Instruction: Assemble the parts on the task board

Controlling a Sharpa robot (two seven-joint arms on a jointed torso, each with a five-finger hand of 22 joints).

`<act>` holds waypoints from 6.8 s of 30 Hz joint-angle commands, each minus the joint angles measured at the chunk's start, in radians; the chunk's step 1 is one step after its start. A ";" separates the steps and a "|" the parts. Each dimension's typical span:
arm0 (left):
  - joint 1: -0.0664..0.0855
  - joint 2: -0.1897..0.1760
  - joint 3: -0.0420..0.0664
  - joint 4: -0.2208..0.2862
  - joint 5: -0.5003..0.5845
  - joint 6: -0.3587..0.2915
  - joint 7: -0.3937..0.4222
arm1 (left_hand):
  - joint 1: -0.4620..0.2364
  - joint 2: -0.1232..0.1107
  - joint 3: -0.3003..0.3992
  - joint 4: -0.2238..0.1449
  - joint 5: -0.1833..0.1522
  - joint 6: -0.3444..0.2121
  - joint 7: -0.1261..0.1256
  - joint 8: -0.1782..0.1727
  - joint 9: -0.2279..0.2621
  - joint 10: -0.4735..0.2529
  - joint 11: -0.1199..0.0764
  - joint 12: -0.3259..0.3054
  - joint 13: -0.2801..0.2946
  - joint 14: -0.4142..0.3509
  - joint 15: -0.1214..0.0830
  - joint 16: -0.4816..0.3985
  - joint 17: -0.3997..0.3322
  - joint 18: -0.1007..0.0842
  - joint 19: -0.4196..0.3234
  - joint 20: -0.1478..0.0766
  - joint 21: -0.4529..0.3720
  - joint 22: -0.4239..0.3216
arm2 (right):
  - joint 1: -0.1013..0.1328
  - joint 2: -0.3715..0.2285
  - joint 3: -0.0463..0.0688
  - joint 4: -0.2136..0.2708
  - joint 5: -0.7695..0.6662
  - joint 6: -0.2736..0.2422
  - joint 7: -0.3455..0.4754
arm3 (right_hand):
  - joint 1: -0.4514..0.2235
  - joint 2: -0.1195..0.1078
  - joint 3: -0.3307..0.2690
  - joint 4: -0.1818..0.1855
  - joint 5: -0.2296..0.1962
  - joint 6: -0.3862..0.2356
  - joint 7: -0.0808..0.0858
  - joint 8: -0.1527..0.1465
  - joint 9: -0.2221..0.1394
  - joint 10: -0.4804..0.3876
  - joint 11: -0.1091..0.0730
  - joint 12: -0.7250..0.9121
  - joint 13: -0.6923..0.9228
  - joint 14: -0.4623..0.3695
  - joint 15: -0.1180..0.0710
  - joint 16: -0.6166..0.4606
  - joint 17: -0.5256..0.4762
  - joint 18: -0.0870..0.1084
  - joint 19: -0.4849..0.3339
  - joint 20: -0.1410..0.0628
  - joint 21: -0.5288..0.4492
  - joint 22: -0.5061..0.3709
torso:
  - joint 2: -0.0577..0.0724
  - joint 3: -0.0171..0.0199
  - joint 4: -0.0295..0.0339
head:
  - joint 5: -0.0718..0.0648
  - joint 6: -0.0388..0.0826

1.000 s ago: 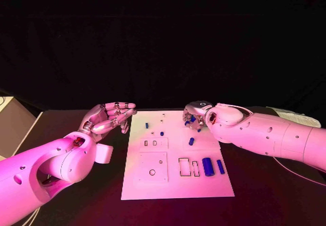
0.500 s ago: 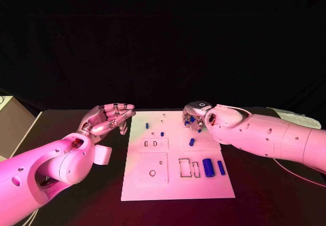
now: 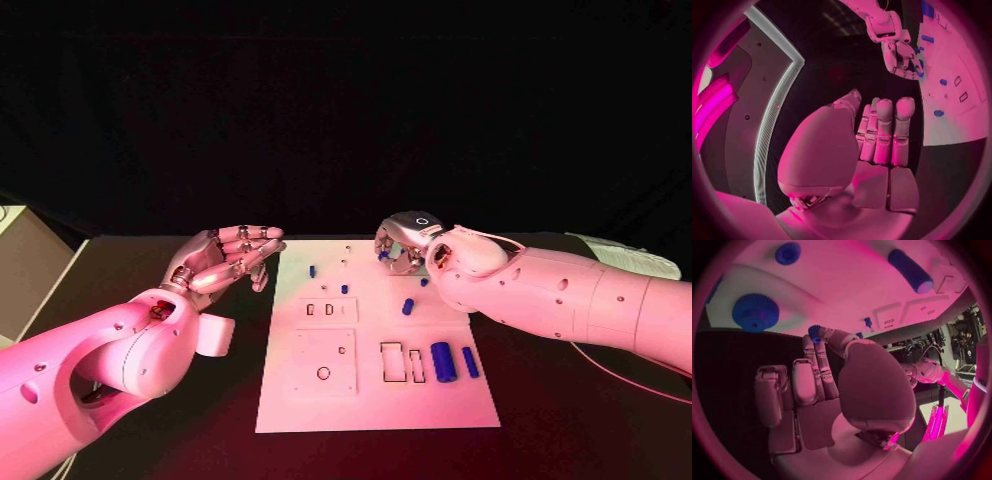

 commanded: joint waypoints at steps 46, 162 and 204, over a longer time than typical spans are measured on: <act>0.001 0.011 0.009 0.003 -0.002 0.006 0.004 | -0.010 0.001 0.009 -0.005 0.002 -0.004 -0.001 -0.001 0.003 -0.011 0.003 0.005 0.003 0.020 0.001 0.022 0.017 -0.013 0.010 0.005 0.022 0.024 | 0.005 0.163 0.004 -0.158 -0.008 -0.070 -0.034 | 0.016 0.011 -0.001 -0.017 -0.007 -0.003 0.005 0.004 0.010 0.048 -0.041 -0.008 0.022 0.017 -0.006 0.007 0.001 -0.015 0.052 -0.009 0.004 0.177 | 0.028 -0.0270 0.0365 | -0.002 0.016; 0.001 0.007 0.009 -0.016 -0.001 0.021 0.002 | -0.011 0.002 0.014 -0.008 0.002 -0.004 -0.002 0.000 0.006 -0.015 0.003 0.007 0.005 0.023 0.002 0.026 0.016 -0.013 0.010 0.005 0.030 0.031 | 0.005 0.119 0.004 -0.082 -0.119 -0.053 -0.135 | -0.010 -0.015 -0.001 -0.014 -0.021 -0.019 0.006 -0.003 0.019 0.035 -0.038 -0.013 0.021 0.014 -0.003 0.009 -0.002 -0.015 0.052 -0.006 0.006 0.180 | 0.038 -0.0373 0.0453 | -0.011 0.015; 0.001 0.001 0.009 -0.015 -0.001 0.019 0.002 | -0.012 0.001 0.015 -0.009 0.002 -0.004 -0.002 0.000 0.006 -0.017 0.003 0.009 0.005 0.022 0.002 0.027 0.015 -0.013 0.009 0.006 0.033 0.033 | 0.005 0.056 0.004 -0.027 -0.090 -0.124 -0.118 | 0.054 -0.013 -0.352 0.103 -0.067 -0.193 -0.004 -0.118 -0.023 -0.206 0.003 -0.005 -0.002 -0.019 0.032 -0.073 -0.151 0.016 -0.018 0.028 -0.096 0.060 | 0.037 -0.0350 0.0428 | -0.013 0.018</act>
